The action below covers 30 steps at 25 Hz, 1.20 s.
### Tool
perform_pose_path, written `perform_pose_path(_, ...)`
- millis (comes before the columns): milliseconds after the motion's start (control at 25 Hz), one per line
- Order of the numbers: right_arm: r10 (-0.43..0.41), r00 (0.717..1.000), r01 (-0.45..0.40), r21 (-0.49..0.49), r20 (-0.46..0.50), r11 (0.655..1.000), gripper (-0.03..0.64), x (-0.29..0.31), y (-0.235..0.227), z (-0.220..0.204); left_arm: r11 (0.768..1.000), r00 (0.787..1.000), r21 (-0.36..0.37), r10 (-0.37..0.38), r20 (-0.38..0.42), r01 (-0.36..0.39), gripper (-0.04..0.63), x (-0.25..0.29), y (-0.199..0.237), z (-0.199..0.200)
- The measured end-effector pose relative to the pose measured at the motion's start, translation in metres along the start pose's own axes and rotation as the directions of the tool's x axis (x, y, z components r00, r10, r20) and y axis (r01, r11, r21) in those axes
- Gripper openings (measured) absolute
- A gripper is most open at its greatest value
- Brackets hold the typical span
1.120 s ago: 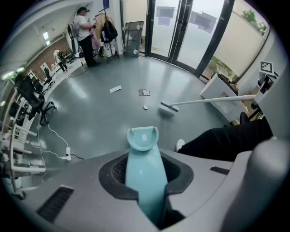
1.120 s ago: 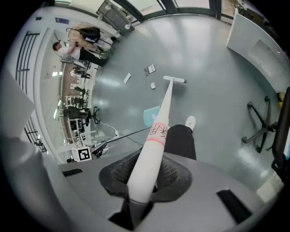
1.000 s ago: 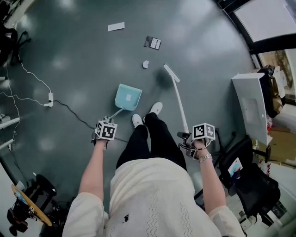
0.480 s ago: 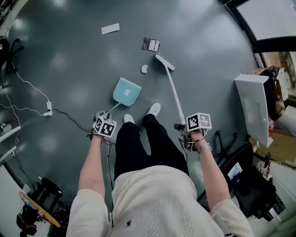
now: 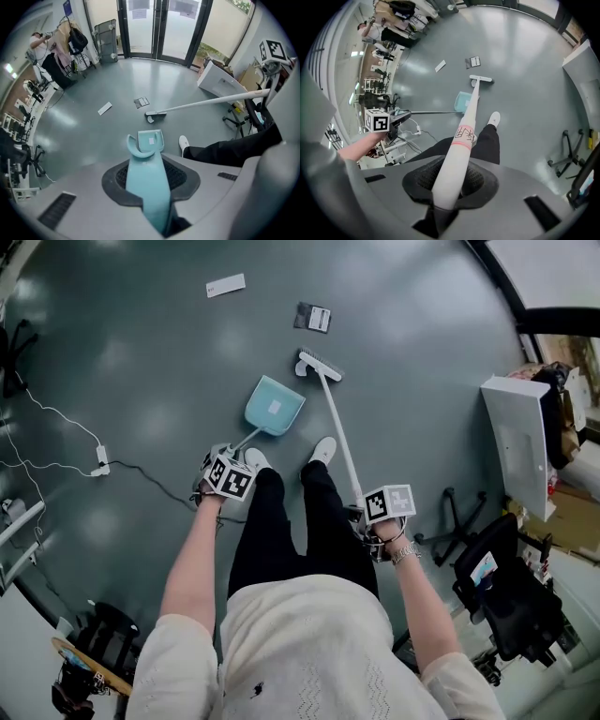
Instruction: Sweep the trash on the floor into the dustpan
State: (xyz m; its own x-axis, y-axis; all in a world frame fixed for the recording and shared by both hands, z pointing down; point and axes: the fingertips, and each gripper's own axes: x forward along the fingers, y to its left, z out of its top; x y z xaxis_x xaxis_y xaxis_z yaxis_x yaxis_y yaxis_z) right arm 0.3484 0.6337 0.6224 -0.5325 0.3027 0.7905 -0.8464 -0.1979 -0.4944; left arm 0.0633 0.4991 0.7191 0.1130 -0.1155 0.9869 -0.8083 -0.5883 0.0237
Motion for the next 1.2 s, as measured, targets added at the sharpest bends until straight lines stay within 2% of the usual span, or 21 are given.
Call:
perform_pose_path(360,0.002,0.991,-0.007,-0.038,-0.135,0.999,0.083,0.019,0.056,-0.062,1.0,1.0,0.016,-0.009,0.009,0.009,0.094,0.001,0.013,-0.003)
perform_pose_path(600,0.03,0.981,-0.041,-0.055,-0.19,0.998,0.084,0.015,0.084,-0.079,0.999,0.999,0.008,-0.04,0.025,0.04,0.094,0.0,0.014,-0.007)
perform_pose_path(680,0.04,0.983,-0.051,-0.055,-0.179,0.997,0.084,0.009,0.094,-0.077,0.999,0.999,-0.023,-0.043,0.032,0.044,0.094,-0.001,0.019,-0.015)
perform_pose_path(840,0.159,0.979,-0.158,0.011,-0.128,0.987,0.084,-0.015,0.12,-0.071,0.994,0.999,-0.098,-0.039,0.036,0.043,0.094,-0.011,0.029,-0.031)
perform_pose_path(1040,0.222,0.975,-0.221,0.033,-0.027,0.975,0.084,-0.043,0.138,-0.059,0.995,0.999,-0.094,-0.025,0.045,0.029,0.094,-0.025,0.05,-0.035)
perform_pose_path(1200,0.222,0.972,-0.225,0.04,0.072,0.973,0.083,-0.063,0.132,-0.019,0.997,0.998,-0.082,-0.009,0.057,0.013,0.094,-0.03,0.078,-0.014)
